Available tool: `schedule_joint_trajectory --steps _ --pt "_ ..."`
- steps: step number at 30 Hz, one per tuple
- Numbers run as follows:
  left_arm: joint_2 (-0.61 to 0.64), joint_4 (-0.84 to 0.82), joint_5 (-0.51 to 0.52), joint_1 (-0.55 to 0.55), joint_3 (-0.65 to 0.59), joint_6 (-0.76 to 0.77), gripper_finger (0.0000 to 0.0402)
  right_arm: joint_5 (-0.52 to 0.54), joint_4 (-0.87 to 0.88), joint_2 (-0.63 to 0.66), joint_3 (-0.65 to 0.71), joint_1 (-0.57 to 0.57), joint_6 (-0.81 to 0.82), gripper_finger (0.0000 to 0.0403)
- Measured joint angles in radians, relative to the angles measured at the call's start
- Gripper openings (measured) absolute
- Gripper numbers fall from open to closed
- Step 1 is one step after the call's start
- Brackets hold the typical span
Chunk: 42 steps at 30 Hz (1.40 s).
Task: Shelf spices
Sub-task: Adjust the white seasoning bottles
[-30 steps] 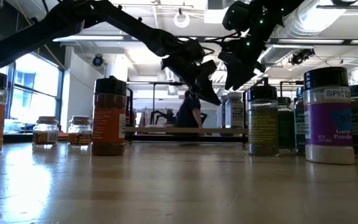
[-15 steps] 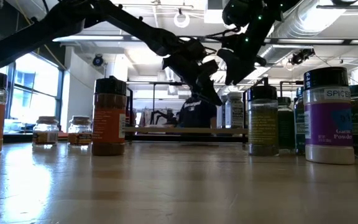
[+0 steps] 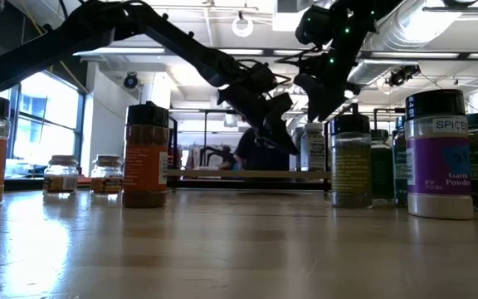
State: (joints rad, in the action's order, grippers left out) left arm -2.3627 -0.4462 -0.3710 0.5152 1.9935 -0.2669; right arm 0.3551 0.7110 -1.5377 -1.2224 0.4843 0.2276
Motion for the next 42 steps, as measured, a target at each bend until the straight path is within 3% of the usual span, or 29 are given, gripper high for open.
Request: schedule_joint_trajectory --steps 11,42 --pt "0.000 0.021 0.000 0.000 -0.034 0.004 0.0000 -0.043 -0.055 -0.024 -0.003 0.000 -0.003 0.0172" --pt "0.002 0.158 0.008 0.000 -0.029 0.080 0.0000 -0.083 -0.004 -0.023 -0.001 0.020 0.061 0.0172"
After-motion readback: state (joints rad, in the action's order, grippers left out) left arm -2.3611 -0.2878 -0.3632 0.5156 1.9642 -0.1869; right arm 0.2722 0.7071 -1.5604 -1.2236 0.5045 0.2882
